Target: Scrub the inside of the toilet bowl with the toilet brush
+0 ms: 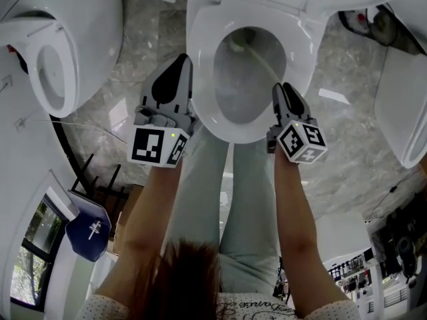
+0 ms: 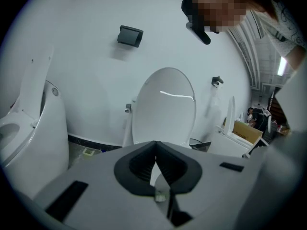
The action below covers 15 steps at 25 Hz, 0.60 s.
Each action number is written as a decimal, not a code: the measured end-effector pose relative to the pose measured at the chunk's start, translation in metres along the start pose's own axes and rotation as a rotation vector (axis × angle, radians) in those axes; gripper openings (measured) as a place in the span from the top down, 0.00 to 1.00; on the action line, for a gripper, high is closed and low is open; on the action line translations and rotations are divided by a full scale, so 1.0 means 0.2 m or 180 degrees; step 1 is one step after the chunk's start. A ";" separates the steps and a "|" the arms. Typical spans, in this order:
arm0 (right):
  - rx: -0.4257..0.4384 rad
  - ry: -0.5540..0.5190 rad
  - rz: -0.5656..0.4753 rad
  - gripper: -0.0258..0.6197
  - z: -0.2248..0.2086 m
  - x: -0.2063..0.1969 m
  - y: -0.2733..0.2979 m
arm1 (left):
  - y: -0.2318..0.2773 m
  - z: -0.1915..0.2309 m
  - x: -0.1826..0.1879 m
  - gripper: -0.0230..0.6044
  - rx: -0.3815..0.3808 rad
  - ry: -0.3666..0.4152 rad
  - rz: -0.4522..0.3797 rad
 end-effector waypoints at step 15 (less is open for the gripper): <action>0.0265 -0.0001 0.0179 0.79 0.05 -0.08 0.00 | 0.02 0.00 -0.02 0.96 -0.0040 -0.0027 0.0022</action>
Point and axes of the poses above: the fingertips, and each gripper's own axes: y forward along the fingers, z to its left, x out of its top, the point moved 6 cm from there along -y, backward along the fingers, and after that the axes turned 12 degrees about -x, right-handed, at the moved point
